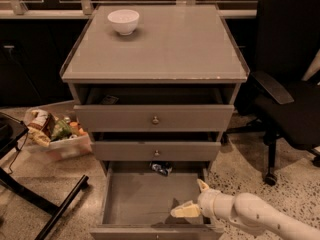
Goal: Pick pepsi can from bottom drawer and place on counter
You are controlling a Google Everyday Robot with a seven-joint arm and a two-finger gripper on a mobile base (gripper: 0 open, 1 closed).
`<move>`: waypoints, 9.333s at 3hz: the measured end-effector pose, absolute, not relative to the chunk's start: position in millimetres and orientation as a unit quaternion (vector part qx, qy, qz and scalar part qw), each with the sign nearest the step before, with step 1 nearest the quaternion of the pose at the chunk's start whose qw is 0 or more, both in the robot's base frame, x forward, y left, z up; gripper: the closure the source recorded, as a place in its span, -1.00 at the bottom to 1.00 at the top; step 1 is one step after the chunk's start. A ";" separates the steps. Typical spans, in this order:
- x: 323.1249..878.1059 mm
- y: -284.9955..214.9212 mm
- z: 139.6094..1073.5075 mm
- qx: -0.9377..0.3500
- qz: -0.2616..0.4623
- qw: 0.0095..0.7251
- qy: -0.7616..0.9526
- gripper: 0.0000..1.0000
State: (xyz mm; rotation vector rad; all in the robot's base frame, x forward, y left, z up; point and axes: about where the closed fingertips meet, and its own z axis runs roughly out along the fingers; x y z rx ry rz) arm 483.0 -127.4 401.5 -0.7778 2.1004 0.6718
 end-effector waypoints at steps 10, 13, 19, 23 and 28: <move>740.1 -56.1 133.9 -0.296 0.110 0.455 0.833 -1.00; 739.8 -57.2 124.1 -0.277 0.164 0.462 0.827 0.31; 600.3 -124.2 217.8 -0.456 0.148 0.383 0.790 1.00; 622.8 -193.6 480.2 -0.640 0.017 0.363 0.677 1.00; 588.2 -235.5 685.0 -0.696 -0.132 0.377 0.597 1.00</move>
Offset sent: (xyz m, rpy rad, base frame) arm 0.1190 0.0510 -0.1850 0.0875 -0.0545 -0.1499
